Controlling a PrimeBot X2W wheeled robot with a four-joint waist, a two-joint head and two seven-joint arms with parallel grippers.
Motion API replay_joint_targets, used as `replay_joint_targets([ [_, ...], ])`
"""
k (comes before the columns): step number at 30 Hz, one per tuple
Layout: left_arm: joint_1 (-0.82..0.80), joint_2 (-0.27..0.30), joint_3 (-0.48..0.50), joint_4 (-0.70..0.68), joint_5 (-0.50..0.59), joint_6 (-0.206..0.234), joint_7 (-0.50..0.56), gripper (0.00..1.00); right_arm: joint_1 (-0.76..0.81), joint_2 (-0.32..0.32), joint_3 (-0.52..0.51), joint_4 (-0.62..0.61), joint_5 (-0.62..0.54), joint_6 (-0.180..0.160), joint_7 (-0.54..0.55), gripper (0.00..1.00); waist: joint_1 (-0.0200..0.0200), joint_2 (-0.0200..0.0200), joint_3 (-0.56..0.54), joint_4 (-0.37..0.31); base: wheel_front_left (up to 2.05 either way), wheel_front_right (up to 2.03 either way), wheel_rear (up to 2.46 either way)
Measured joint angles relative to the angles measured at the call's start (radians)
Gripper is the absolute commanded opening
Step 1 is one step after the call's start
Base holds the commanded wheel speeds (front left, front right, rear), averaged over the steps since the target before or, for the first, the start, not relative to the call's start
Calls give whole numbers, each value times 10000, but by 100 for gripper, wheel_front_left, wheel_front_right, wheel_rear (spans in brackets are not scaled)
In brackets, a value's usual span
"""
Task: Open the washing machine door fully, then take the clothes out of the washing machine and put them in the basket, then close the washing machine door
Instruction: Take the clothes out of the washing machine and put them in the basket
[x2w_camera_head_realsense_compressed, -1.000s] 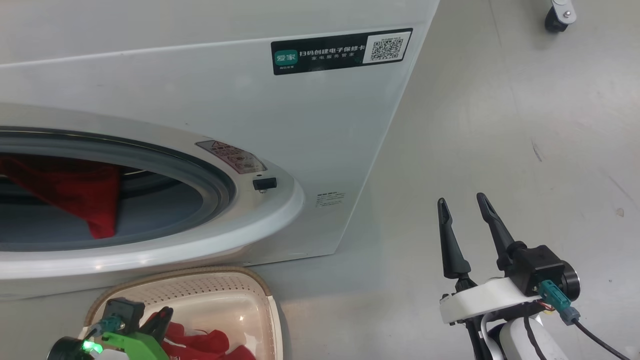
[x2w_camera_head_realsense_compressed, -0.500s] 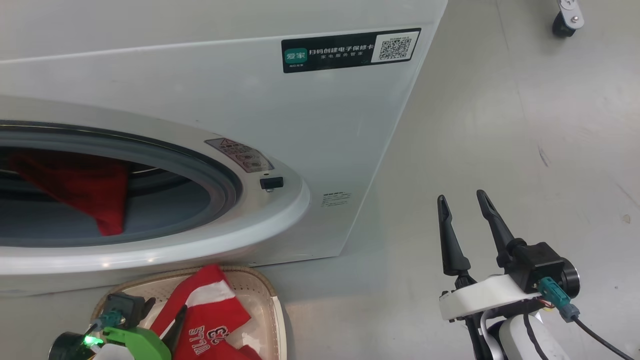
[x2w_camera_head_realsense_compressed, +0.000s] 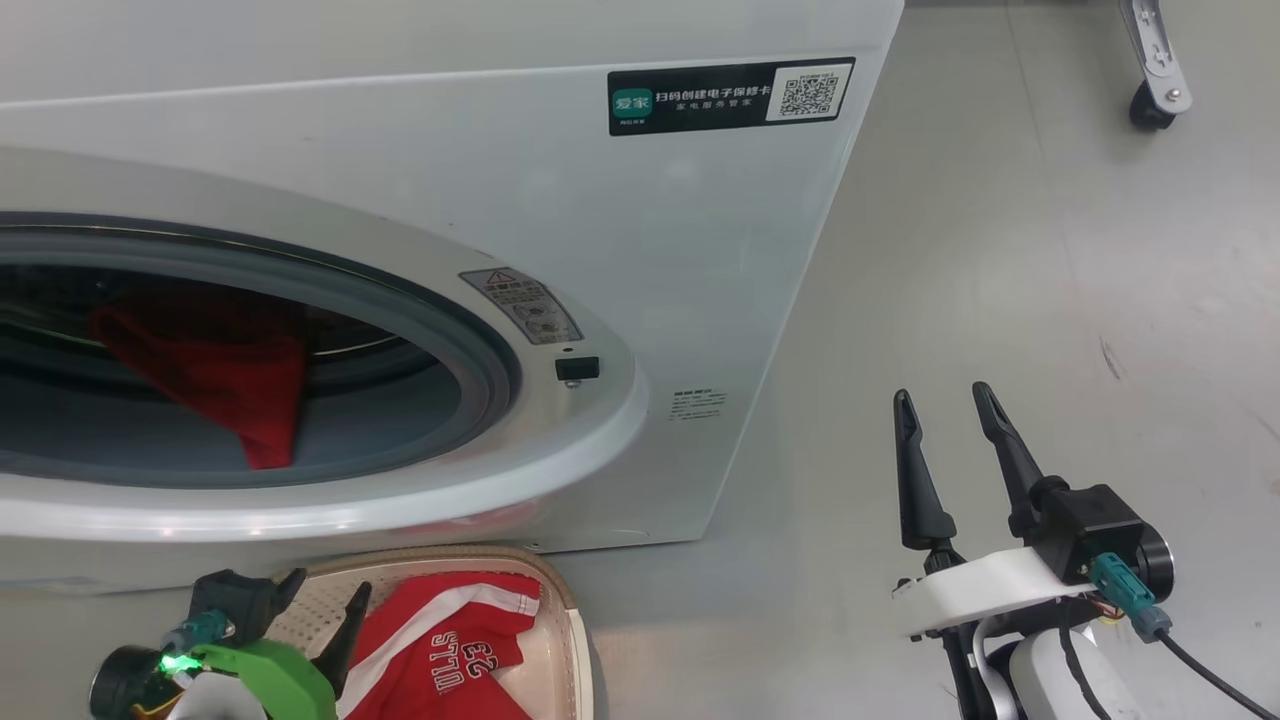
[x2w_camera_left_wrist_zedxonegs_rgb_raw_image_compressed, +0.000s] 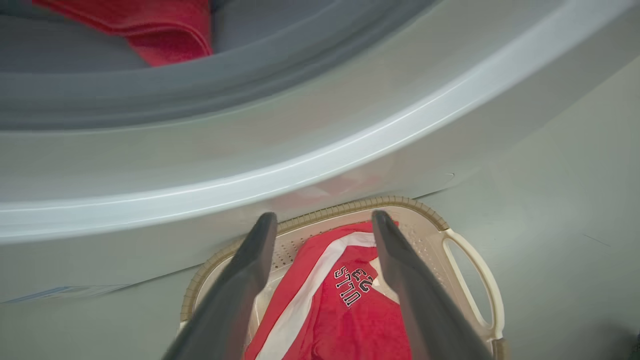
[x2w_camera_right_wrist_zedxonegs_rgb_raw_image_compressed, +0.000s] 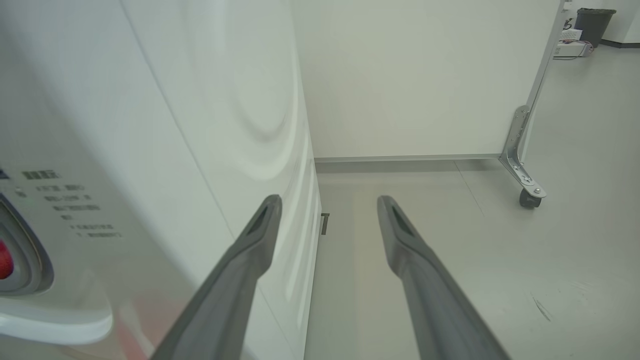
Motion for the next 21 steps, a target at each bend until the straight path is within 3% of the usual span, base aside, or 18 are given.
replay_joint_targets([
  [11, -135, 481, 257, -1407, 554, 0, -52, 100, 259, -2, -125, 174, 92, 2, 0, 100, 0, 0, -584, 494, 0, 0, 0],
  [21, 61, 681, 1835, -2744, 723, 0, -52, 100, 489, 0, -171, 251, 150, 50, 0, 100, 0, 0, -1001, 840, 0, 0, 0],
])
